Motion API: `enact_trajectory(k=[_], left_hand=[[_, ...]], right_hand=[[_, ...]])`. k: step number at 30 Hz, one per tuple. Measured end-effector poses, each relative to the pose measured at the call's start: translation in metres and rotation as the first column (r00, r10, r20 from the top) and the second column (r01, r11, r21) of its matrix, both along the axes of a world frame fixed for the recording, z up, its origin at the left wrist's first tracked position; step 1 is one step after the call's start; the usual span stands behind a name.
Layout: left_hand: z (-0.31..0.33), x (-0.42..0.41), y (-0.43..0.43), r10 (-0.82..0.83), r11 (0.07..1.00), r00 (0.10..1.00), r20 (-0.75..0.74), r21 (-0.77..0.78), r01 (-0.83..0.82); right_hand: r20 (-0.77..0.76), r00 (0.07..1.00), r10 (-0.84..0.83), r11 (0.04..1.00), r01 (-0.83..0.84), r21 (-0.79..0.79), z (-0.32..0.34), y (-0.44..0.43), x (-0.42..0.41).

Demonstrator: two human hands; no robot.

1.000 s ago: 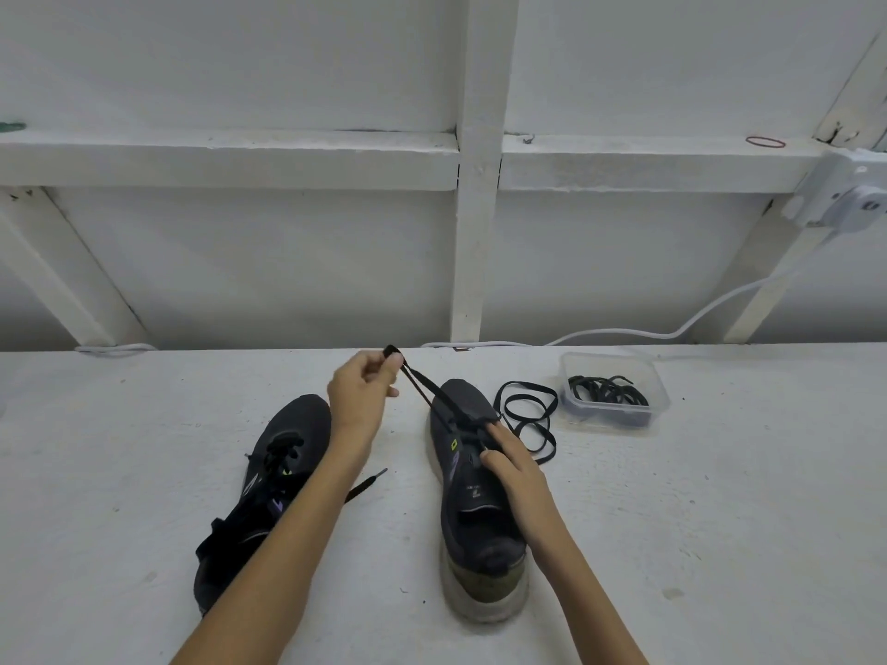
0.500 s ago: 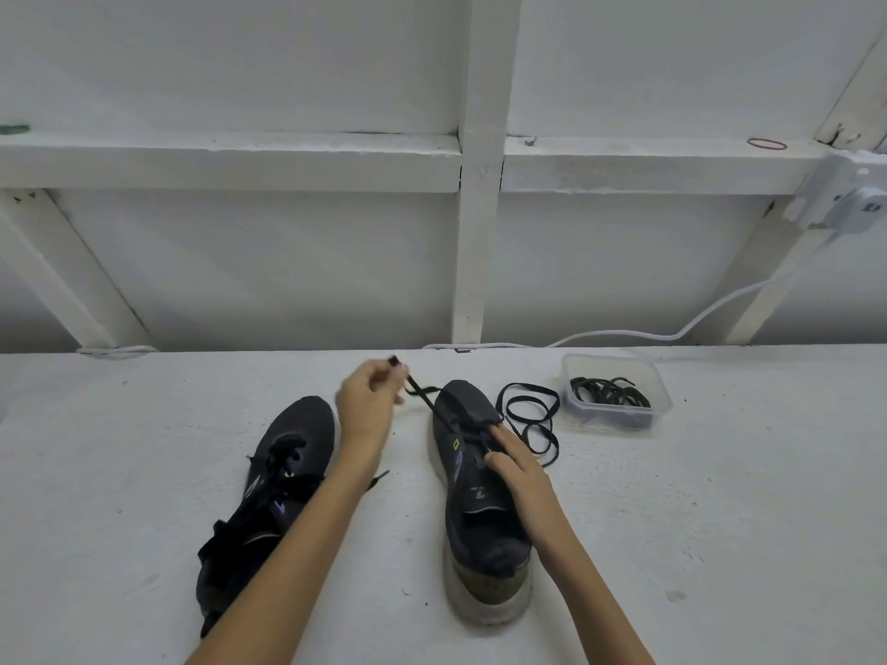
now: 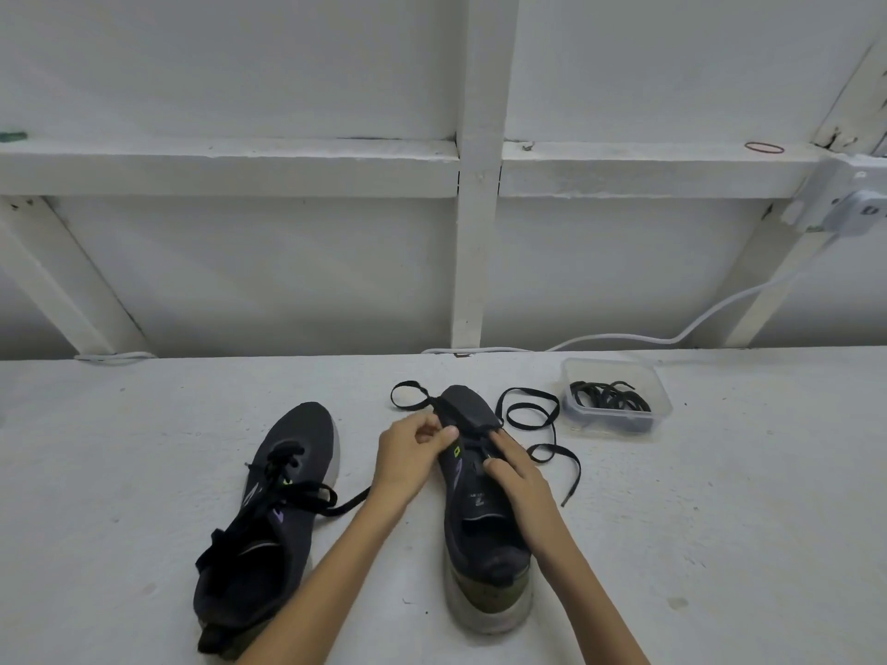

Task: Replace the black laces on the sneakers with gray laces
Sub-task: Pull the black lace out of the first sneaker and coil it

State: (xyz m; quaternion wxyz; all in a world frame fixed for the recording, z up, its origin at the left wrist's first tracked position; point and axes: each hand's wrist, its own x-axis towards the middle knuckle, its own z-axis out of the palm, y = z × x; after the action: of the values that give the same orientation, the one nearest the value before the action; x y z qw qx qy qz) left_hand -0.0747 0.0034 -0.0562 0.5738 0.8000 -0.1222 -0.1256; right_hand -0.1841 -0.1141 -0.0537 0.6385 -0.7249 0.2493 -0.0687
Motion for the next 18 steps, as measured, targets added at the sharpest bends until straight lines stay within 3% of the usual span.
enact_trajectory(k=[6, 9, 12, 15, 18], left_hand=[[0.045, 0.032, 0.017, 0.35, 0.896, 0.936, 0.035, -0.304, -0.324], [0.038, 0.021, 0.013, 0.267, 0.919, 0.962, -0.064, -0.283, -0.274], [0.011, -0.006, 0.004, 0.09, 0.981, 0.981, -0.173, -0.157, -0.118], [-0.008, -0.015, -0.003, 0.025, 0.999, 0.998, -0.057, -0.024, -0.026], [0.007, 0.0, 0.0, 0.119, 0.991, 0.991, 0.053, -0.073, -0.115]], right_hand=[[0.015, 1.0, 0.015, 1.0, -0.015, 0.002, -0.005, -0.002, -0.001], [0.013, 1.0, 0.014, 1.0, -0.014, -0.006, -0.006, -0.001, 0.0], [0.026, 1.0, 0.003, 1.0, -0.003, -0.013, -0.007, -0.001, 0.001], [0.025, 1.0, 0.007, 1.0, -0.007, -0.008, -0.006, -0.001, 0.001], [0.007, 1.0, 0.01, 1.0, -0.01, 0.002, -0.002, -0.001, 0.0]])
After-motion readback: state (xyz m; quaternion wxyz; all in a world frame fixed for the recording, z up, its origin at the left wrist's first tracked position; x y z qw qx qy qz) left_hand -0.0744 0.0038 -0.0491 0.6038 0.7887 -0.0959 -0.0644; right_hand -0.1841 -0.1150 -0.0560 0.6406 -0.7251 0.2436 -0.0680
